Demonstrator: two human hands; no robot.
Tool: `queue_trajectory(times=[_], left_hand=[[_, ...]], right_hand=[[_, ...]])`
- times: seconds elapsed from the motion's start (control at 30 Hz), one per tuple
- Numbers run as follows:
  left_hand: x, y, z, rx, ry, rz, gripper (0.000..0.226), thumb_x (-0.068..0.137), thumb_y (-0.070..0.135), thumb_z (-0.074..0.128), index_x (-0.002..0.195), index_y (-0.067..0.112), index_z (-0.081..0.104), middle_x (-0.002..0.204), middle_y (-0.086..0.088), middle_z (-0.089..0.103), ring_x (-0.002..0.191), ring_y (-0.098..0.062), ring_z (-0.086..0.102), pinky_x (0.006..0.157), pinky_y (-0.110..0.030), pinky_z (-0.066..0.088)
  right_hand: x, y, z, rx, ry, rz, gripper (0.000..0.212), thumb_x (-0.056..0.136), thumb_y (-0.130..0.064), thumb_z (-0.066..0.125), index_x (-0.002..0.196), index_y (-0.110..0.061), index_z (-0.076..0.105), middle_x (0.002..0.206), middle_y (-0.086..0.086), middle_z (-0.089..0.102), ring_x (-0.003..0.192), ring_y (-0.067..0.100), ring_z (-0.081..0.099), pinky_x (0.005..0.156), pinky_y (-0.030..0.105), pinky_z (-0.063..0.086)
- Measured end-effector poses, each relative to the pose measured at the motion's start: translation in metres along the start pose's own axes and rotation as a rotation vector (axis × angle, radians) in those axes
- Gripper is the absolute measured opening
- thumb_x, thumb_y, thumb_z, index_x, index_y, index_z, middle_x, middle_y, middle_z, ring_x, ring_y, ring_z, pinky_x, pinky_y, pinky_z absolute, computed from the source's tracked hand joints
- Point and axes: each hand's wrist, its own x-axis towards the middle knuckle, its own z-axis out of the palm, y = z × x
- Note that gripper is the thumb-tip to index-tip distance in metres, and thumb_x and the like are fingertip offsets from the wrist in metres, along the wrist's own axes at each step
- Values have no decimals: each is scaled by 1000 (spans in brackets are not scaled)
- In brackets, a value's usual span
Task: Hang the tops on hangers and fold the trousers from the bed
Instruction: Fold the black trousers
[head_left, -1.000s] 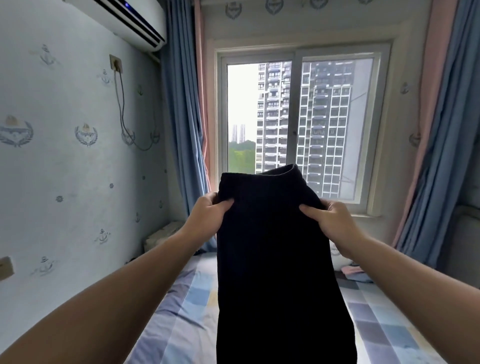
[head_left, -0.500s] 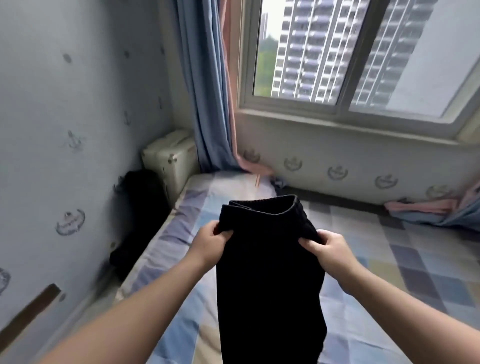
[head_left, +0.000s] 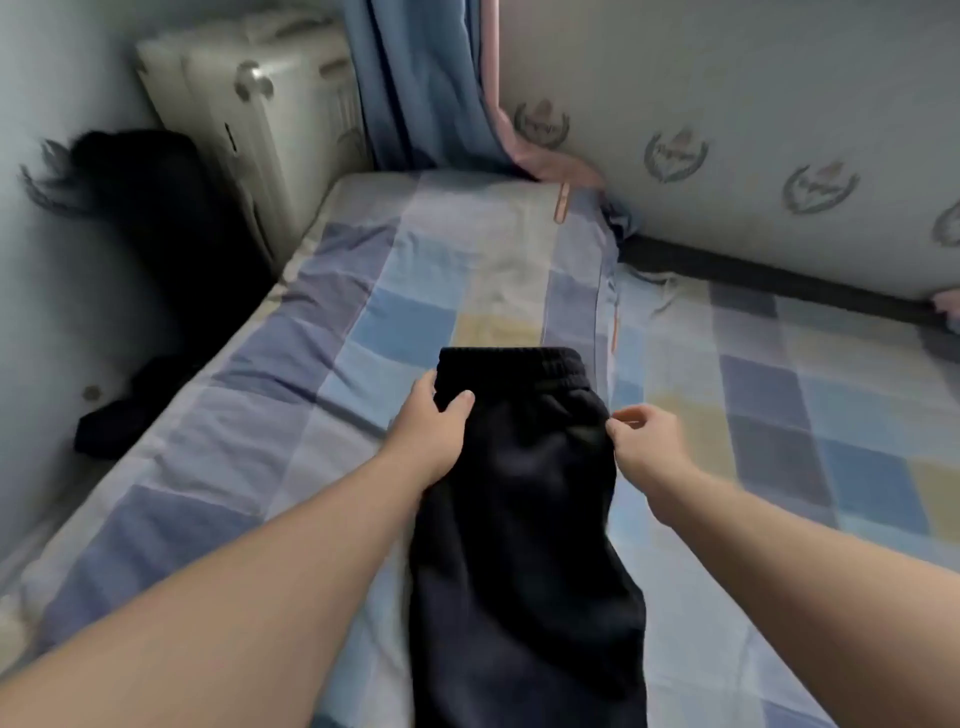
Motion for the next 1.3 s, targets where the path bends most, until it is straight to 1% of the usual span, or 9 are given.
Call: queue_trajectory(times=[0.2, 0.3, 0.5, 0.73, 0.8, 0.9, 1.0, 1.2, 1.3], left_hand=[[-43, -74, 35, 263, -124, 39, 64, 101, 46, 51, 158, 30, 27, 165, 7, 25, 152, -15, 17, 123, -30, 12], [-82, -91, 51, 351, -174, 59, 62, 101, 47, 50, 157, 36, 27, 167, 9, 19, 153, -11, 8, 124, -36, 12], [-185, -113, 72, 357, -267, -3, 62, 100, 46, 51, 156, 41, 26, 166, 15, 19, 152, -7, 8, 122, -45, 24], [-359, -155, 99, 298, -286, -206, 59, 100, 38, 56, 155, 34, 33, 164, 11, 26, 151, -10, 19, 123, -33, 20], [-403, -164, 107, 287, -247, -252, 58, 100, 36, 57, 154, 32, 36, 163, 10, 29, 150, -9, 22, 122, -32, 22], [-463, -180, 119, 254, -166, -331, 57, 98, 34, 59, 151, 31, 39, 160, 10, 34, 148, -10, 27, 121, -32, 25], [-524, -203, 133, 206, -91, -431, 59, 97, 29, 63, 150, 29, 39, 155, 10, 40, 144, -14, 36, 119, -36, 31], [-584, -268, 146, 180, 27, -629, 69, 91, 26, 71, 151, 21, 36, 154, -2, 43, 140, -22, 42, 115, -44, 38], [-585, -296, 150, 259, 106, -627, 73, 88, 28, 74, 149, 16, 38, 151, -5, 45, 139, -26, 42, 113, -44, 38]], right_hand=[[-50, 79, 22, -107, -209, 20, 49, 97, -29, 59, 145, -22, 48, 136, -5, 57, 119, 15, 56, 104, 36, 43], [-87, 99, 7, -160, -320, -21, 57, 99, -33, 57, 152, -31, 37, 144, -15, 51, 129, 11, 51, 110, 33, 39], [-166, 135, -43, -333, -428, -16, 67, 100, -34, 56, 158, -33, 24, 160, -13, 31, 147, 12, 30, 118, 32, 28], [-277, 209, -111, -419, -511, 36, 66, 99, -31, 57, 158, -27, 25, 161, -9, 32, 148, 15, 29, 120, 39, 27], [-310, 234, -131, -413, -537, 54, 66, 98, -32, 58, 156, -34, 27, 159, -14, 35, 146, 14, 32, 117, 42, 31], [-351, 271, -155, -369, -540, 94, 66, 96, -32, 60, 155, -34, 30, 154, -13, 41, 141, 16, 40, 108, 33, 38], [-386, 317, -173, -351, -536, 195, 66, 96, -32, 62, 155, -32, 32, 154, -8, 43, 140, 18, 40, 99, 27, 34], [-427, 406, -177, -300, -487, 380, 70, 95, -31, 66, 155, -26, 31, 156, 1, 41, 141, 24, 41, 112, 42, 40], [-434, 440, -170, -278, -457, 415, 75, 92, -30, 70, 155, -21, 29, 154, 4, 43, 138, 25, 44, 110, 39, 40]])
